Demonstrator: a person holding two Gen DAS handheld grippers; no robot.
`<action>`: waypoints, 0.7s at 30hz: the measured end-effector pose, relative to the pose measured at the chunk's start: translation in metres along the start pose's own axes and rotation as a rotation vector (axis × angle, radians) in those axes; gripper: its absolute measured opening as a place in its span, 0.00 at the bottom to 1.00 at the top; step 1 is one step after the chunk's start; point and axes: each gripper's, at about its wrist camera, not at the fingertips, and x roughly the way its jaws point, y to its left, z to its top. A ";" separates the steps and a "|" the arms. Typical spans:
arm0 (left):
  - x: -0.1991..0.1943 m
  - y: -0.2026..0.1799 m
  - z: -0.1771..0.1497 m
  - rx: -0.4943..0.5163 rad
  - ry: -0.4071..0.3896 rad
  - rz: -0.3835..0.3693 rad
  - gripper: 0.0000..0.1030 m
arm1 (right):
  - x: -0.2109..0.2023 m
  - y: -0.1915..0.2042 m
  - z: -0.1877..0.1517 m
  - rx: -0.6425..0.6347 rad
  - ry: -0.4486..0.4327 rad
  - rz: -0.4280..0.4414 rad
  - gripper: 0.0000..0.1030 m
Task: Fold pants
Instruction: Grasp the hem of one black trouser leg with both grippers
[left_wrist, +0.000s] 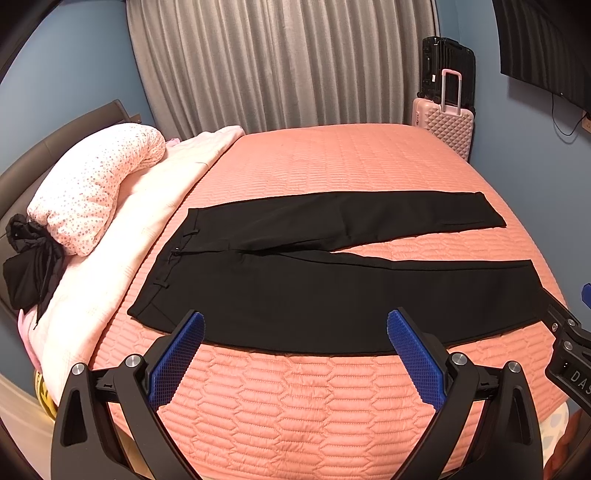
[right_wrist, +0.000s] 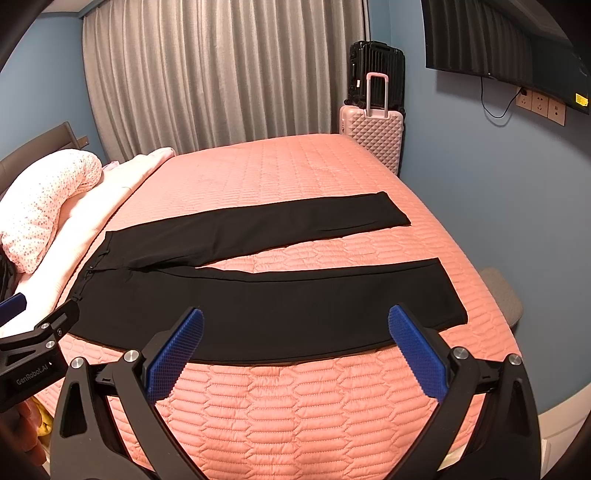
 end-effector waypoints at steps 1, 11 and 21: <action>0.000 -0.001 -0.001 0.003 0.004 0.001 0.95 | 0.000 0.000 0.000 -0.002 0.002 0.001 0.96; 0.048 0.015 -0.003 -0.103 0.158 -0.098 0.95 | 0.051 -0.052 0.026 0.005 0.040 0.187 0.96; 0.167 0.076 -0.021 -0.725 0.109 -0.365 0.93 | 0.318 -0.191 0.160 0.039 0.084 0.208 0.96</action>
